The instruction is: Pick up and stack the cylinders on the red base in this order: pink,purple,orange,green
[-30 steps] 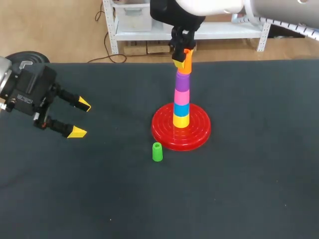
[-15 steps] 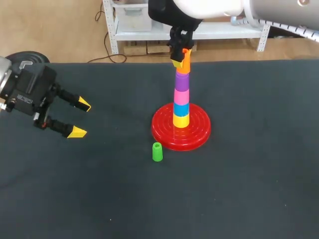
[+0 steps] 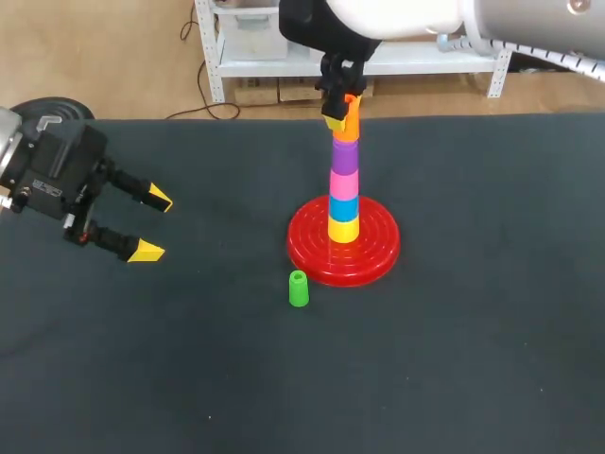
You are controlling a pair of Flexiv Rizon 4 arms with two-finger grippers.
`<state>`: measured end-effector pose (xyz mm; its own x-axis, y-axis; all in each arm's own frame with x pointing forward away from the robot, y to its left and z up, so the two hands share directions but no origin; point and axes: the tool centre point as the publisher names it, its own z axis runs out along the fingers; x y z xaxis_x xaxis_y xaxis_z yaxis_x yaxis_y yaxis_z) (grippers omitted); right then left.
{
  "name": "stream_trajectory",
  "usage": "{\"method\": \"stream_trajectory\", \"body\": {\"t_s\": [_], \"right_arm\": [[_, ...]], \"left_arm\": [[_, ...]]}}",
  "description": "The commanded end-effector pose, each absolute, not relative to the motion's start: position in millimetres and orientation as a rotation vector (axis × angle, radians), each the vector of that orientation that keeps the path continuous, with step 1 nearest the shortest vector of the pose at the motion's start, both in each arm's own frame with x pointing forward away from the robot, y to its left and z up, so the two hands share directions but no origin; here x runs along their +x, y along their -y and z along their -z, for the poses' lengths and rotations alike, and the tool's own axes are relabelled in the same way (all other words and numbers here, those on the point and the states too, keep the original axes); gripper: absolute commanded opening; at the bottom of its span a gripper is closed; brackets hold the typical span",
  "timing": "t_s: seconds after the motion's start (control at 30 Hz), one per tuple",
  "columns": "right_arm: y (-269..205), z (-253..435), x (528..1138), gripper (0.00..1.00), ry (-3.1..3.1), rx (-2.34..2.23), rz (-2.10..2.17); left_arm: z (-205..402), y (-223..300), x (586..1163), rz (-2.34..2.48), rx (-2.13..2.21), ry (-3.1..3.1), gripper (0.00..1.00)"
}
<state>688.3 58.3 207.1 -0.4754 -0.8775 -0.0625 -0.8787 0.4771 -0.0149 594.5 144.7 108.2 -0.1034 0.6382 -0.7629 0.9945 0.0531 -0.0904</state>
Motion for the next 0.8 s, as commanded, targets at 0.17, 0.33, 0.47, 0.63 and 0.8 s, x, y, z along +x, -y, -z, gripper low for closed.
{"method": "stream_trajectory", "body": {"t_s": [0.17,0.33,0.47,0.63,0.8], "right_arm": [[-58.3,-206.6,680.8,0.0,-2.63,-1.567,-0.023],[-59.3,-202.5,681.2,0.0,-2.639,-1.577,-0.02],[-58.1,-200.4,683.0,0.0,-2.647,-1.573,-0.018],[-55.0,-201.2,685.5,0.0,-2.656,-1.559,0.013],[-52.6,-199.5,686.5,0.0,-2.663,-1.553,0.016]], "left_arm": [[-107.2,-145.2,594.5,0.859,1.634,-1.794,1.0],[-107.2,-145.2,594.5,0.859,1.634,-1.794,1.0],[-107.2,-145.2,594.5,0.859,1.634,-1.794,1.0],[-107.2,-145.2,594.5,0.859,1.634,-1.794,1.0],[-107.2,-145.2,594.5,0.859,1.634,-1.794,1.0]]}}
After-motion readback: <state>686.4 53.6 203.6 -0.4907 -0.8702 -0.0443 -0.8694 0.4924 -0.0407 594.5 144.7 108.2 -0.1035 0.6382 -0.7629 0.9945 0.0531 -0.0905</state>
